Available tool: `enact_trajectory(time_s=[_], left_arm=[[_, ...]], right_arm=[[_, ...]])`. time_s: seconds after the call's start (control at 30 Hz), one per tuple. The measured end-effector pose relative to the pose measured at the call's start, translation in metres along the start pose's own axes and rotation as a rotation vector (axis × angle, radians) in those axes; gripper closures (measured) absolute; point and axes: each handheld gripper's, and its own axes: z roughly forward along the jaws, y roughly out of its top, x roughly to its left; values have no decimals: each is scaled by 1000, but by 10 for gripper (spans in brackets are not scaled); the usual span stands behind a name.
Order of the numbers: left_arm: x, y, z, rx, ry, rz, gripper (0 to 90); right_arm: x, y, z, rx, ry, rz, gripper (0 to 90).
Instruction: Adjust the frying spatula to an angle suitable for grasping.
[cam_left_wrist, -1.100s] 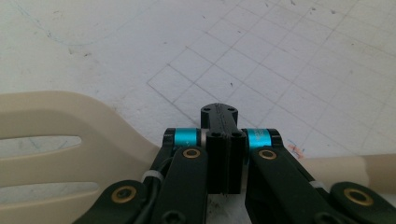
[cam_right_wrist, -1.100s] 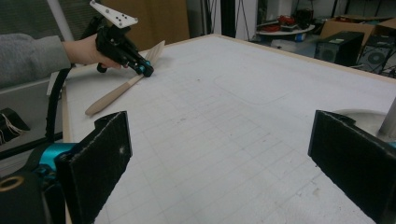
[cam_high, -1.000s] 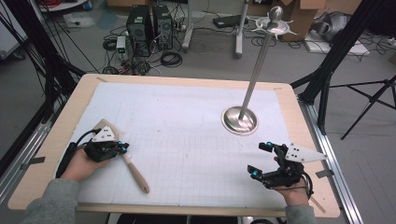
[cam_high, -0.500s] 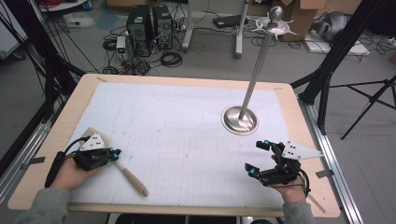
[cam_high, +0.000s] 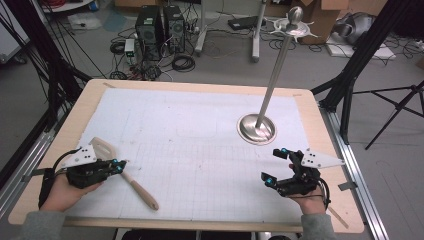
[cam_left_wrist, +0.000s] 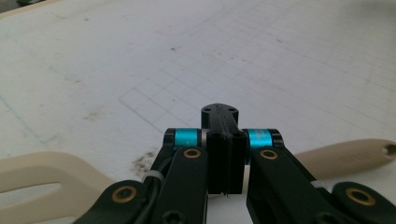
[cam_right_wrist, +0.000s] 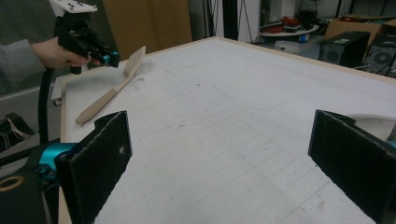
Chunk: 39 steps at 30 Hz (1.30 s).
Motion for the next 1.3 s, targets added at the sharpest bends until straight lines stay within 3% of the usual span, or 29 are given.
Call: enact_trajectory(time_s=[0.4,0.67,0.77,0.93,1.1,1.3], left_arm=[[-23,-19,-9,86,-41,36,897],[-43,-25,15,217,-112,118,897],[-43,-24,17,216,-120,115,897],[-50,-19,26,222,-105,145,897],[-46,-14,34,176,-105,134,898],[-44,-10,40,171,-108,144,899]], right_arm=[[-4,3,12,-1,19,0,52],[-6,3,16,13,19,8,51],[-6,3,15,5,16,2,52],[-6,2,15,19,10,3,52],[-2,1,16,49,6,-4,52],[-2,-1,10,43,-10,8,52]])
